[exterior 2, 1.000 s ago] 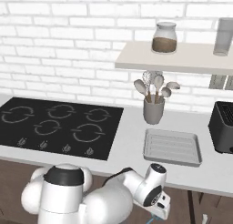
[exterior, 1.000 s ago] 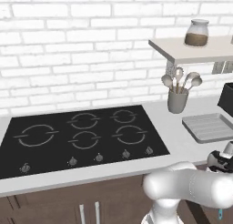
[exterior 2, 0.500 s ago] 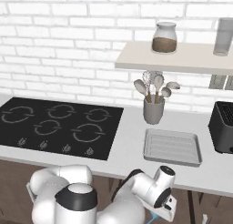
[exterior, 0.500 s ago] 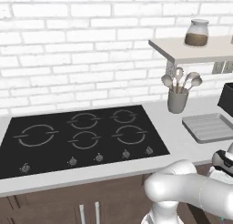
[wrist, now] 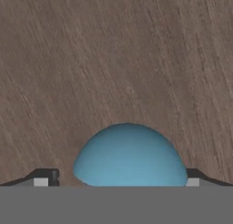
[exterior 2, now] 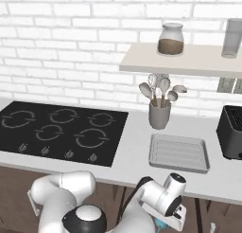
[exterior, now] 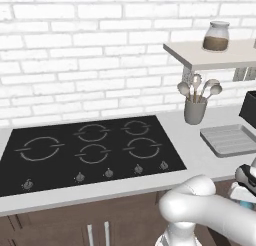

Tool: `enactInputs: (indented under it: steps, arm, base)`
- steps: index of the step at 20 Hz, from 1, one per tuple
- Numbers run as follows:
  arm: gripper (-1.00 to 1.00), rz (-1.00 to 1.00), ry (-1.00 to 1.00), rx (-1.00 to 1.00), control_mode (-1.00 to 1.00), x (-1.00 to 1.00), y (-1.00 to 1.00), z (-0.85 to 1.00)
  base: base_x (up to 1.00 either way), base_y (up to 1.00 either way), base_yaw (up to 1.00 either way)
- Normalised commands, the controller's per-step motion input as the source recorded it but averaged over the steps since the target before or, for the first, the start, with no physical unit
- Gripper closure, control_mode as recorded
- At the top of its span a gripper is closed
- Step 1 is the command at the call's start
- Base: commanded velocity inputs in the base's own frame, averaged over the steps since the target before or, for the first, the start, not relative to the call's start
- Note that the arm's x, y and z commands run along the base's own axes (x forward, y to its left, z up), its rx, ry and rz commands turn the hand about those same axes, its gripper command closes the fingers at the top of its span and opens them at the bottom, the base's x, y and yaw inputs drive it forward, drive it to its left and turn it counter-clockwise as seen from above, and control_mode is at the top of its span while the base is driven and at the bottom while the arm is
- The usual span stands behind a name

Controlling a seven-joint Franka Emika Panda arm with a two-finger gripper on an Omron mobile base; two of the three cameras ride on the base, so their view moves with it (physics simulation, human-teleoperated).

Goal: Pick the ladle from the drawer and place it on the counter.

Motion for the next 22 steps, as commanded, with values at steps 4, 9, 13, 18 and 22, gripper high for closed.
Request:
enactInputs:
  steps: [4,9,13,18,22]
  arm:
    - [-1.0,0.0,0.0,0.0,-1.0,0.0,0.0,-0.03]
    - [-1.0,0.0,0.0,0.0,-1.0,0.0,0.0,0.0]
    - [-1.0,0.0,0.0,0.0,-1.0,0.0,0.0,0.0]
    - [1.0,0.0,-0.01,0.0,-1.0,0.03,0.0,-0.07]
    - [1.0,0.0,0.0,0.0,-1.0,0.01,0.0,-0.03]
  base:
    - [0.0,0.0,0.0]
    - [0.0,0.0,0.0]
    - [0.0,0.0,0.0]
    - [0.0,0.0,0.0]
    - [0.0,0.0,0.0]
